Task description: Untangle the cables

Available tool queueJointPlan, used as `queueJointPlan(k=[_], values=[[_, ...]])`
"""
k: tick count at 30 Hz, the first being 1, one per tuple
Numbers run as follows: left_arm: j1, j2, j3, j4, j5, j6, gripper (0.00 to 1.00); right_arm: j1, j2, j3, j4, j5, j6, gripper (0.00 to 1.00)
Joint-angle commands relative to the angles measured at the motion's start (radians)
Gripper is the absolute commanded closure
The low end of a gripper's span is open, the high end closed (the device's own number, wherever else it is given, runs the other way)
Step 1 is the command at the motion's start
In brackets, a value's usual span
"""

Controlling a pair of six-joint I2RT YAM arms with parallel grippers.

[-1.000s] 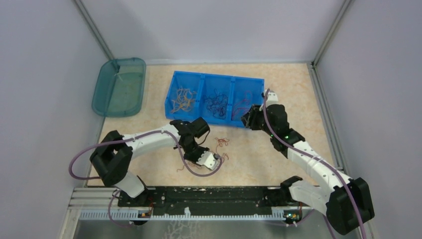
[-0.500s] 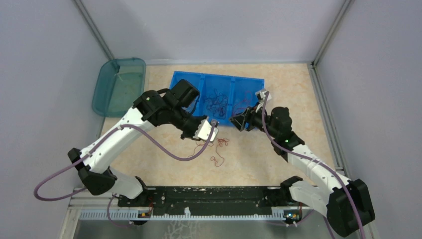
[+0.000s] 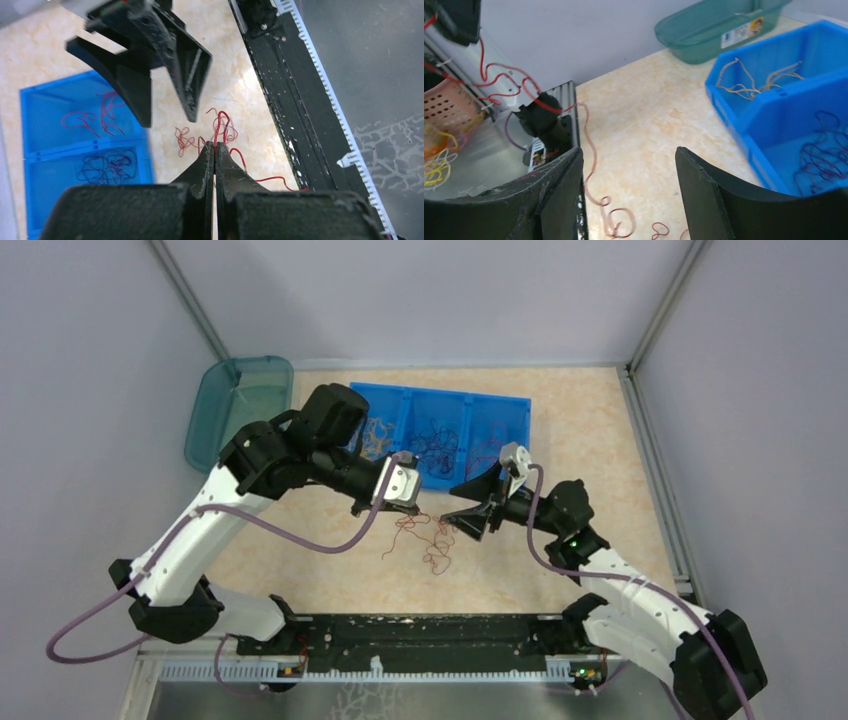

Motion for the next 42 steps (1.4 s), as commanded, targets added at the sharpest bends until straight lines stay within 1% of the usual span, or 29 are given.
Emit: queueJointPlan(k=[1, 3, 6, 7, 8, 11, 12, 13, 14, 16, 18, 20, 23, 26, 29, 33, 36, 39, 42], values=[[0.007, -0.039, 0.021, 0.116, 0.058, -0.079, 1.00, 0.055, 0.003, 0.032, 0.133, -0.052, -0.037, 0.31], [0.006, -0.030, 0.033, 0.138, 0.062, -0.103, 1.00, 0.072, 0.017, 0.050, 0.140, -0.044, -0.036, 0.31], [0.006, -0.011, 0.054, 0.149, 0.068, -0.115, 1.00, 0.074, 0.010, 0.071, 0.059, 0.106, -0.053, 0.32], [0.007, -0.004, 0.058, 0.154, 0.068, -0.123, 1.00, 0.074, 0.005, 0.070, 0.055, 0.127, -0.058, 0.32], [0.006, 0.003, 0.064, 0.159, 0.070, -0.129, 1.00, 0.074, 0.003, 0.068, 0.079, 0.125, -0.049, 0.32], [0.007, 0.018, 0.082, 0.170, 0.082, -0.141, 1.00, 0.074, 0.042, 0.081, 0.177, 0.059, 0.012, 0.33], [0.006, 0.020, 0.082, 0.179, 0.081, -0.144, 1.00, 0.074, 0.054, 0.096, 0.152, 0.082, 0.017, 0.33], [0.006, 0.023, 0.079, 0.197, 0.077, -0.155, 1.00, 0.074, 0.057, 0.116, 0.094, 0.140, -0.006, 0.35], [0.006, 0.026, 0.078, 0.214, 0.073, -0.164, 1.00, 0.074, 0.052, 0.130, 0.023, 0.229, -0.028, 0.35], [0.006, 0.036, 0.081, 0.240, 0.075, -0.165, 1.00, 0.074, 0.024, 0.128, -0.036, 0.399, -0.063, 0.35], [0.006, 0.052, 0.088, 0.270, 0.075, -0.173, 1.00, 0.071, -0.002, 0.133, -0.078, 0.525, -0.082, 0.35], [0.007, 0.065, 0.094, 0.301, 0.073, -0.181, 1.00, 0.065, -0.010, 0.177, -0.193, 0.679, -0.088, 0.35], [0.010, 0.092, 0.117, 0.340, 0.078, -0.183, 1.00, 0.014, -0.017, 0.202, -0.295, 0.879, -0.066, 0.35], [0.010, 0.129, 0.144, 0.381, 0.084, -0.197, 1.00, -0.073, -0.032, 0.205, -0.400, 0.998, 0.021, 0.35], [0.012, 0.167, 0.165, 0.417, 0.094, -0.194, 1.00, -0.142, -0.069, 0.171, -0.433, 1.045, 0.068, 0.35], [0.016, 0.222, 0.185, 0.476, 0.094, -0.193, 1.00, -0.178, -0.123, 0.136, -0.471, 1.129, 0.080, 0.35], [0.030, 0.252, 0.161, 0.576, 0.106, -0.197, 1.00, -0.200, -0.150, 0.116, -0.478, 1.153, 0.083, 0.34], [0.040, 0.290, 0.114, 0.687, 0.074, -0.190, 1.00, -0.218, -0.167, 0.104, -0.476, 1.159, 0.085, 0.34], [0.069, 0.358, 0.112, 0.773, 0.058, -0.211, 1.00, -0.228, -0.179, 0.096, -0.470, 1.162, 0.083, 0.33]])
